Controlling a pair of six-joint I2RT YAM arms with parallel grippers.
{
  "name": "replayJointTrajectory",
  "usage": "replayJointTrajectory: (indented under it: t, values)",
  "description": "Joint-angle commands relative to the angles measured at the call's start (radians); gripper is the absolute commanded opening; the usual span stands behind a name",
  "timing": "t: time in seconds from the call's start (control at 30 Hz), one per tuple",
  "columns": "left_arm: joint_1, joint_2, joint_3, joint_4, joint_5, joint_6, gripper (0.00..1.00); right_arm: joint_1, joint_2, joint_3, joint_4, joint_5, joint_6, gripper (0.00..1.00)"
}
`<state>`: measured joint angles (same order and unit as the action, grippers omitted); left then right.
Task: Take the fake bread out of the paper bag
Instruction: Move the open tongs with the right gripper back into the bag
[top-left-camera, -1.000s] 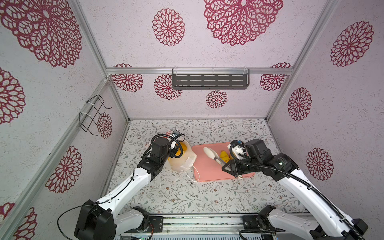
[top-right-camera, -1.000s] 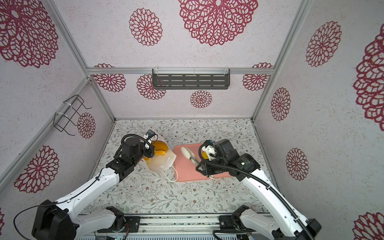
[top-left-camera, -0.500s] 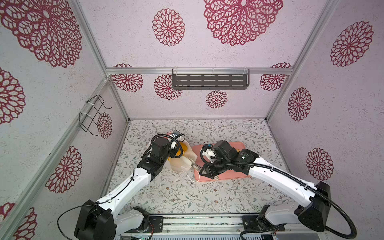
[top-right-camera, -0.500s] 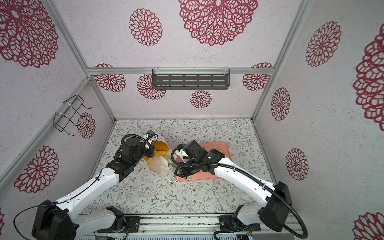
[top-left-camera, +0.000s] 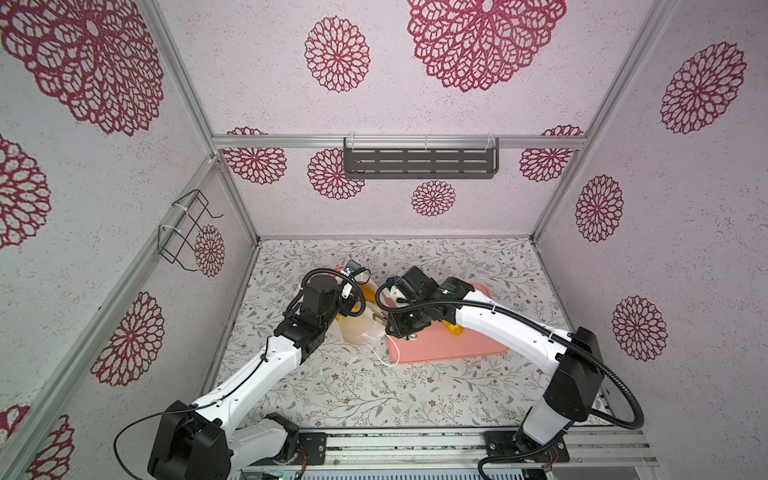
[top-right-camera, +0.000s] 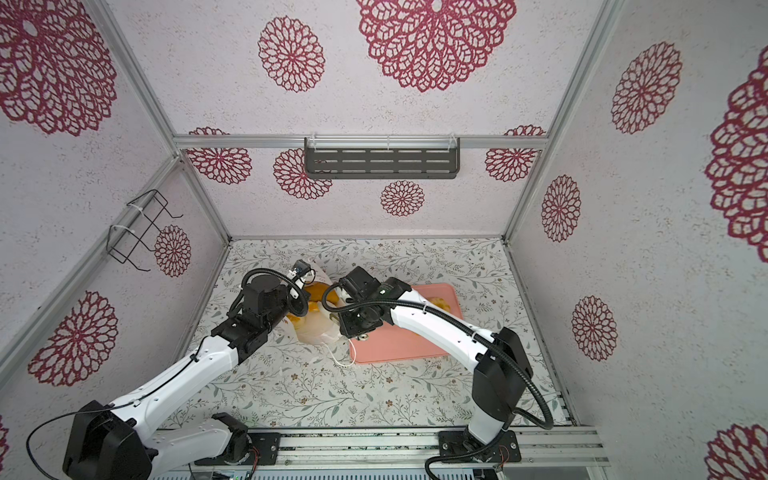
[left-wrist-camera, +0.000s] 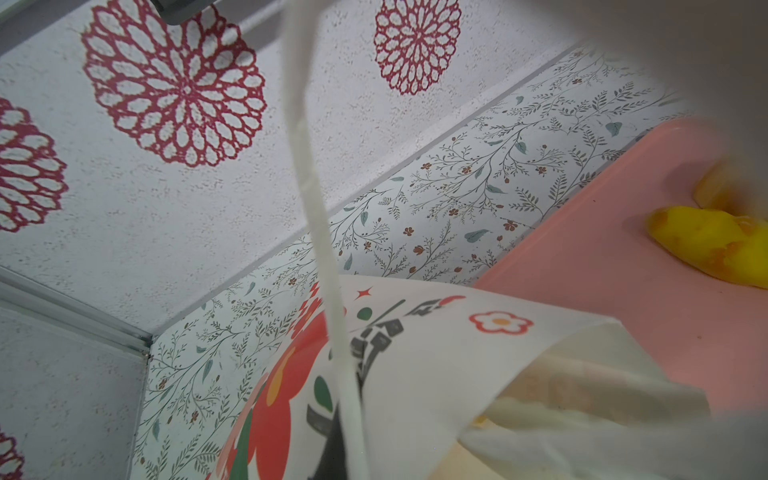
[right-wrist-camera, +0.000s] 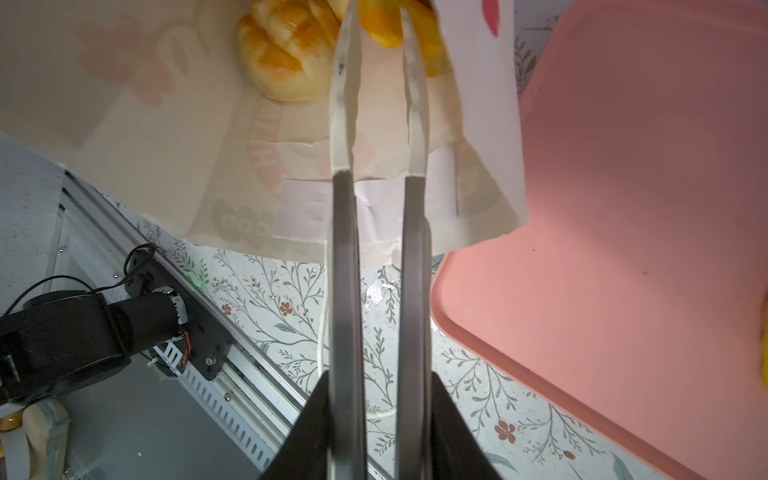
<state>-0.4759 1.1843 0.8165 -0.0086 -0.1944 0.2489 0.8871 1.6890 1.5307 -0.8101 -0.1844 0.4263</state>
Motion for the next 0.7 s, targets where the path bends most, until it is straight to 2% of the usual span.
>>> replayJointTrajectory:
  t: [0.0, 0.4, 0.67]
  values:
    - [-0.012, -0.023, 0.006, 0.027, 0.018, -0.011, 0.00, -0.006, -0.002, 0.056, -0.060, 0.066, -0.022, 0.36]
    - [-0.014, -0.019, 0.007, 0.027, 0.022, -0.014, 0.00, -0.007, 0.094, 0.120, -0.091, 0.102, -0.001, 0.40]
    - [-0.020, -0.016, 0.007, 0.026, 0.027, -0.017, 0.00, -0.008, 0.177, 0.181, -0.065, 0.047, -0.020, 0.42]
